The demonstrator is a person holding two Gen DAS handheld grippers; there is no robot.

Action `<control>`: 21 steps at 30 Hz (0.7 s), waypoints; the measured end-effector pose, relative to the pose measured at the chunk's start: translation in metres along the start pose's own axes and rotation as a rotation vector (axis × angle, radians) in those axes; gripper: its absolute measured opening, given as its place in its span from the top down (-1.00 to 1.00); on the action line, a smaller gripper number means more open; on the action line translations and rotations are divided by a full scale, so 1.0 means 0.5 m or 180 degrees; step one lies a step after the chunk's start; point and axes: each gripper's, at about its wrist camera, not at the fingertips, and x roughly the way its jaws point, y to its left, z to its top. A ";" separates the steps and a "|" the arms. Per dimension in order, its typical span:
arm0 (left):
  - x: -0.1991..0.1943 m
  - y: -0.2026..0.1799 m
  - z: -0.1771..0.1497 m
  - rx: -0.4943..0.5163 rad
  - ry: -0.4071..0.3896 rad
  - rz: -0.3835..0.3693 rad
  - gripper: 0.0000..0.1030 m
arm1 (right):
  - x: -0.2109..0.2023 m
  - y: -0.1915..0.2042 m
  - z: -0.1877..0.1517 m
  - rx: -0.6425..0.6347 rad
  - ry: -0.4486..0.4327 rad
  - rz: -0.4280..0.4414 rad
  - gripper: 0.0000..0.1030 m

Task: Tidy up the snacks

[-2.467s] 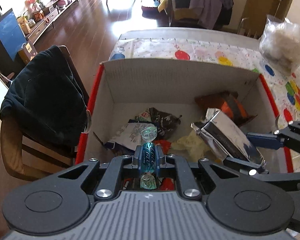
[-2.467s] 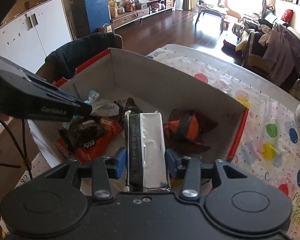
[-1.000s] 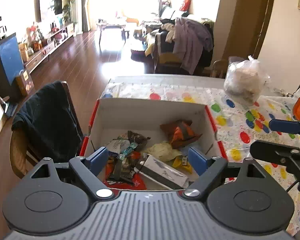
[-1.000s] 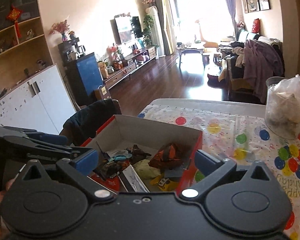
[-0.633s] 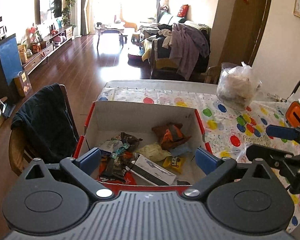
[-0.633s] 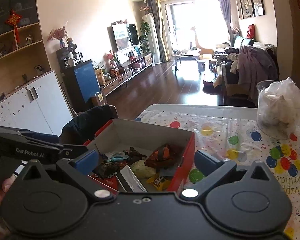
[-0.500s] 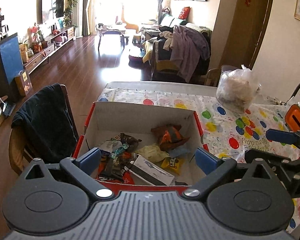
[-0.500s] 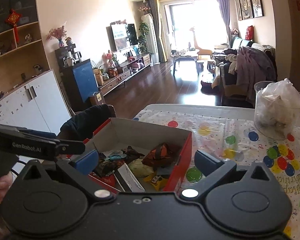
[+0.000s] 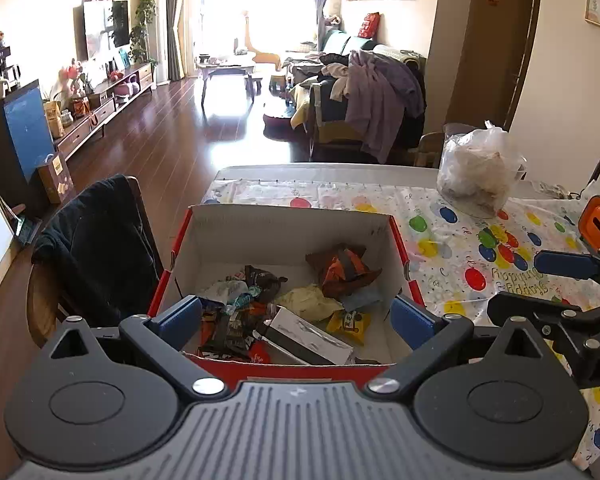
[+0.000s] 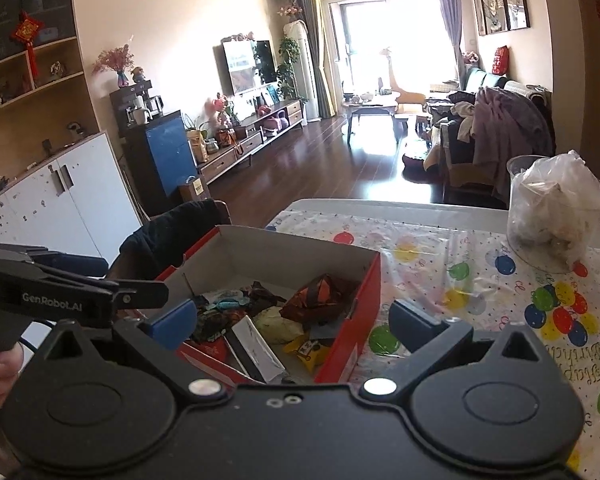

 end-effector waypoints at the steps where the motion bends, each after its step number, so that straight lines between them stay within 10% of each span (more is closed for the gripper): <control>1: 0.000 0.000 -0.001 -0.0006 0.0002 0.0002 -0.97 | 0.000 -0.001 0.000 0.0008 0.0002 0.0010 -1.00; 21: 0.008 0.003 -0.011 -0.0009 0.0036 0.0026 -0.97 | 0.003 0.003 -0.007 0.0066 0.0024 -0.0030 -1.00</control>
